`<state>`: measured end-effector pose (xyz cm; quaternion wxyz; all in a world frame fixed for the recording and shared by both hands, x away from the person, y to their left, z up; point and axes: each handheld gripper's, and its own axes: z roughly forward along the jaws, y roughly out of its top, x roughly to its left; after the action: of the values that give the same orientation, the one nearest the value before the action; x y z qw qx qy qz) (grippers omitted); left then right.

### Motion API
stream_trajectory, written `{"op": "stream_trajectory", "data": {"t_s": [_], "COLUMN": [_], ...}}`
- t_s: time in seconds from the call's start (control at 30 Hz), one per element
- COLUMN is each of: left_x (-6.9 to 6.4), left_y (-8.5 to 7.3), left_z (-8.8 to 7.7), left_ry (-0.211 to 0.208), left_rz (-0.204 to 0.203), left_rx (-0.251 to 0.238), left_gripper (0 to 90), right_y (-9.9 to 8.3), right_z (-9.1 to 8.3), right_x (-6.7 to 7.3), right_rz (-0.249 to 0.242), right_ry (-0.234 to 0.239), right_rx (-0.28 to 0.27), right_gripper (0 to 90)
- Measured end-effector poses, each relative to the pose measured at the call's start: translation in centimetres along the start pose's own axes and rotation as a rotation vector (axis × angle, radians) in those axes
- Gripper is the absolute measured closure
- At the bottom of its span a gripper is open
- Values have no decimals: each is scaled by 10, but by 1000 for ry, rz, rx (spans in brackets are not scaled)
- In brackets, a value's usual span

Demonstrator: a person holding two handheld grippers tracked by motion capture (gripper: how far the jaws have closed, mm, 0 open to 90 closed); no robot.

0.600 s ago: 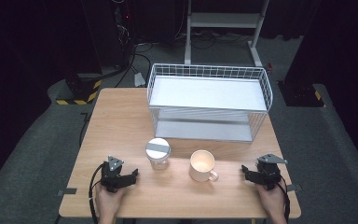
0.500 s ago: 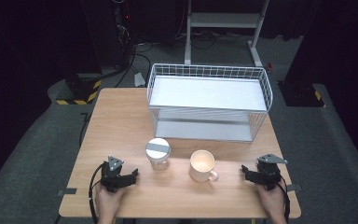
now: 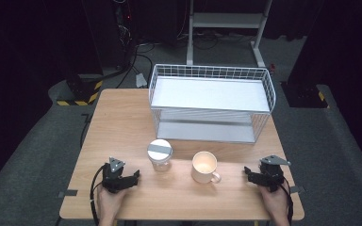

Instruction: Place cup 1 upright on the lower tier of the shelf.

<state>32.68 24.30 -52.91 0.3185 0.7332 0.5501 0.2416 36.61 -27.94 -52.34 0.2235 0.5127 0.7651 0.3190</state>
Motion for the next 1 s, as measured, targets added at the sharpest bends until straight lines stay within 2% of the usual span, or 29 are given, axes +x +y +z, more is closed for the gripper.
{"op": "stream_trajectory", "data": {"t_s": [0.7,1.0], "left_x": [1,-8], "left_y": [-4,-3], "left_z": [-7,-15], "left_ry": [-16,-55], "left_rz": [11,39], "left_rx": [-2,-21], "left_gripper": [144,138], "right_y": [0,0], "right_z": [0,0], "right_x": [0,0], "right_rz": [1,4], "right_ry": [-3,1], "right_rx": [0,0], "right_gripper": [230,227]}}
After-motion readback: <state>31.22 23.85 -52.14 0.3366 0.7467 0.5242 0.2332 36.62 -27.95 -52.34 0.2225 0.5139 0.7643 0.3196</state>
